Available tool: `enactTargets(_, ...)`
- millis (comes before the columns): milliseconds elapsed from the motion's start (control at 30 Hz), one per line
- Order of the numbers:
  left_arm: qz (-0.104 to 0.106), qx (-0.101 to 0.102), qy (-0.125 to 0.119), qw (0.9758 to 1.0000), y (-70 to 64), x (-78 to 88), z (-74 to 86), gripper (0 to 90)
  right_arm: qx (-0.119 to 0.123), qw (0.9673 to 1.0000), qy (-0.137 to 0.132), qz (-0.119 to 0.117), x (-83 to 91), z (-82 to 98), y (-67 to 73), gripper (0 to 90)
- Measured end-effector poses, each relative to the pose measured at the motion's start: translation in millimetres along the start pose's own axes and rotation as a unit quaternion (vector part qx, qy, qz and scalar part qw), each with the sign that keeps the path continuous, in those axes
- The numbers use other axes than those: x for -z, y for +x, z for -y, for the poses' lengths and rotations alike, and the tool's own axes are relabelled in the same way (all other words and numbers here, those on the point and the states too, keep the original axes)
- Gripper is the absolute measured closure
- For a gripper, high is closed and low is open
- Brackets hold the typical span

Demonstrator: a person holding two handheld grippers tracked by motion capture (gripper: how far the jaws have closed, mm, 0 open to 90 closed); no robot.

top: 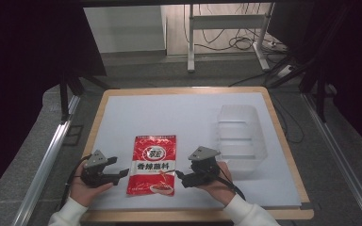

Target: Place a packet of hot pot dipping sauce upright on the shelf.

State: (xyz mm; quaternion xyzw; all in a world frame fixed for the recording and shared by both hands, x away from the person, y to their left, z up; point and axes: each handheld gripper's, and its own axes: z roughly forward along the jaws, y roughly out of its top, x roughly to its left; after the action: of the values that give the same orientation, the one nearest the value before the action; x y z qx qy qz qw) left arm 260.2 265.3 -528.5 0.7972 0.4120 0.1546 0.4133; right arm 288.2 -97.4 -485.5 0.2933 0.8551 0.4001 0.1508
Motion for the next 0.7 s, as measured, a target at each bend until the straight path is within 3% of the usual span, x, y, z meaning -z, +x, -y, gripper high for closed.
enactTargets(300,0.004,-0.001,-0.004,1.0000,-1.7,2.5,0.0,27.5,0.001,1.0000,-0.002,-0.009,7.6,-4.8,-4.0,17.3)
enactTargets(533,0.004,0.001,-0.007,1.0000,-0.7,2.9,-0.3,27.4,-0.014,0.9995,0.005,-0.027,9.9,-8.2,-10.8,16.9)
enactTargets(700,0.006,0.003,-0.009,0.9999,1.3,4.2,-0.7,27.4,-0.010,0.9995,0.005,-0.031,10.9,-12.7,-11.2,17.0)
